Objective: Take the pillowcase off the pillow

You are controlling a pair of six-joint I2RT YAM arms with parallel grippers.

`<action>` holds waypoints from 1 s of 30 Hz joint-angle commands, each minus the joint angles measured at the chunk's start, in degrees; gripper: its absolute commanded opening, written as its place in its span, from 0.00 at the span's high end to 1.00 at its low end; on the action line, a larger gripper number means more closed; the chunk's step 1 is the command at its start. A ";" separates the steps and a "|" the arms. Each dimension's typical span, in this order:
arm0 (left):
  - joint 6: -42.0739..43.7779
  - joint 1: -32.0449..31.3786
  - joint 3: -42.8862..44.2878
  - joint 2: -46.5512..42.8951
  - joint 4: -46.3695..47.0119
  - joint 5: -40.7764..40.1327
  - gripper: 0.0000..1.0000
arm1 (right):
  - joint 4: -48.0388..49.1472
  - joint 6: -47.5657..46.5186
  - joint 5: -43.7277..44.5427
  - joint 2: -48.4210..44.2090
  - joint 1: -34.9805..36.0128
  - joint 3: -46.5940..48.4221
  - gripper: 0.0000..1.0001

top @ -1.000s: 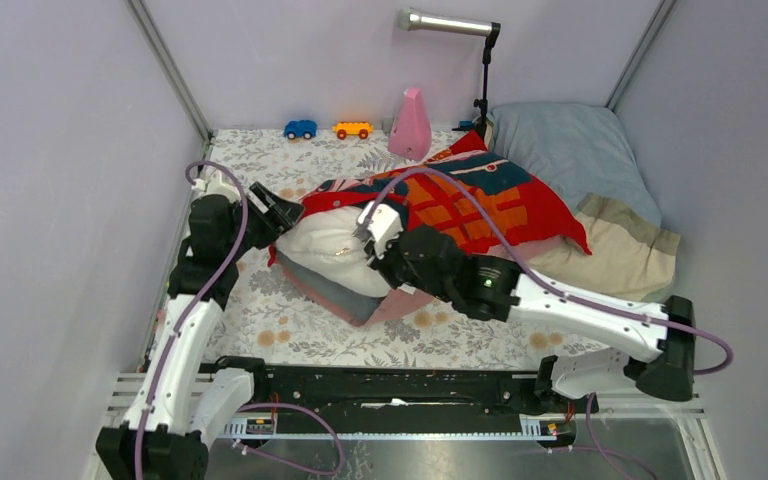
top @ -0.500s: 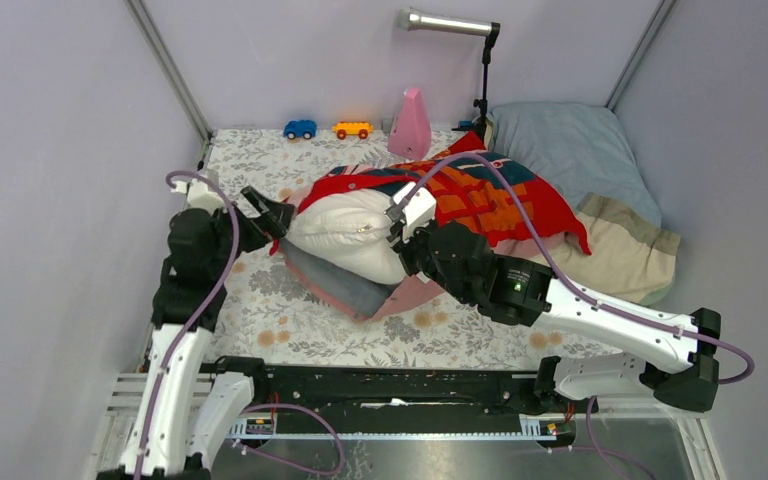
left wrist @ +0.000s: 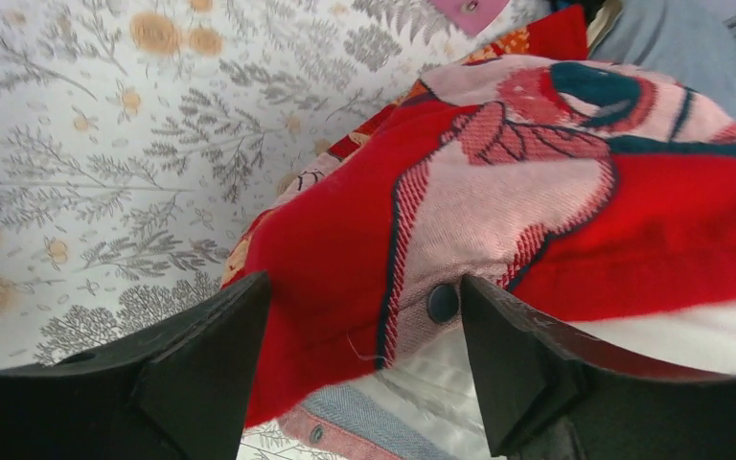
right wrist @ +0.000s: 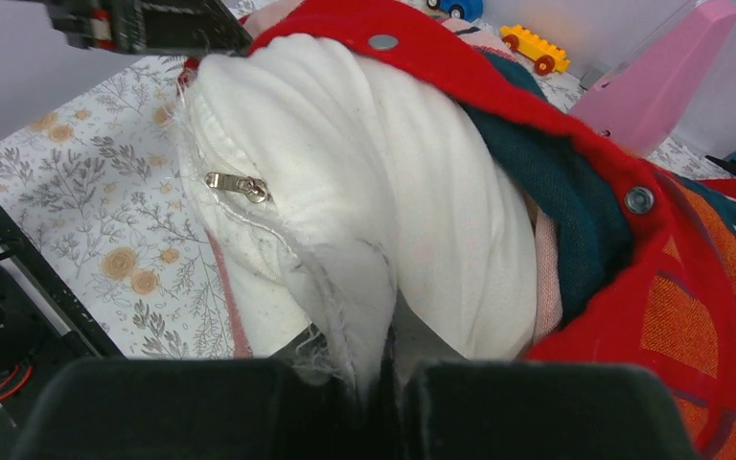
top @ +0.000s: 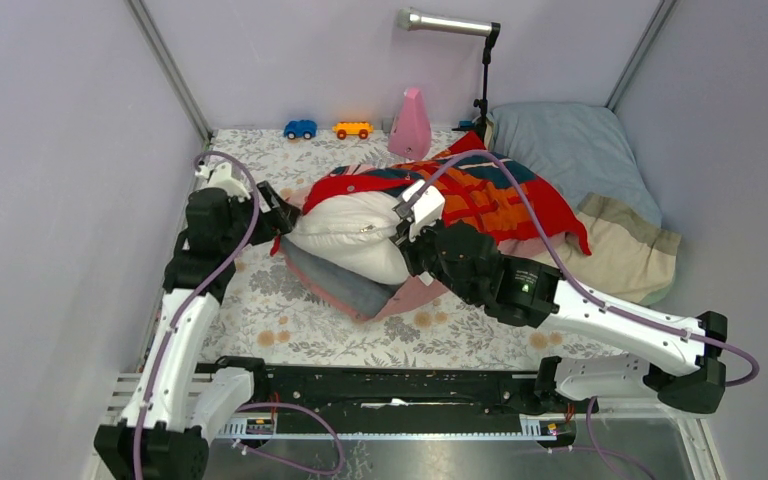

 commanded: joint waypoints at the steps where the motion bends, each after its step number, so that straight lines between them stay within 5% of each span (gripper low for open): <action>1: -0.07 0.38 3.22 5.12 2.74 -3.56 0.28 | 1.45 1.55 8.34 -4.83 -1.23 3.31 1.00; 9: -8.83 0.77 5.01 20.29 15.68 0.47 0.37 | 4.75 2.48 16.90 -11.33 -1.39 2.23 1.00; 20: -22.22 0.09 -4.91 39.19 43.79 10.84 0.37 | 10.09 -0.56 26.16 -17.55 -1.34 1.51 1.00; 26: -20.18 -5.34 -2.92 49.37 47.61 9.51 0.37 | 9.61 2.29 11.24 -14.81 -1.39 0.29 1.00; 30: -21.31 -3.89 -5.60 45.74 49.68 7.25 0.30 | 7.66 3.79 7.29 -11.80 -1.39 0.84 1.00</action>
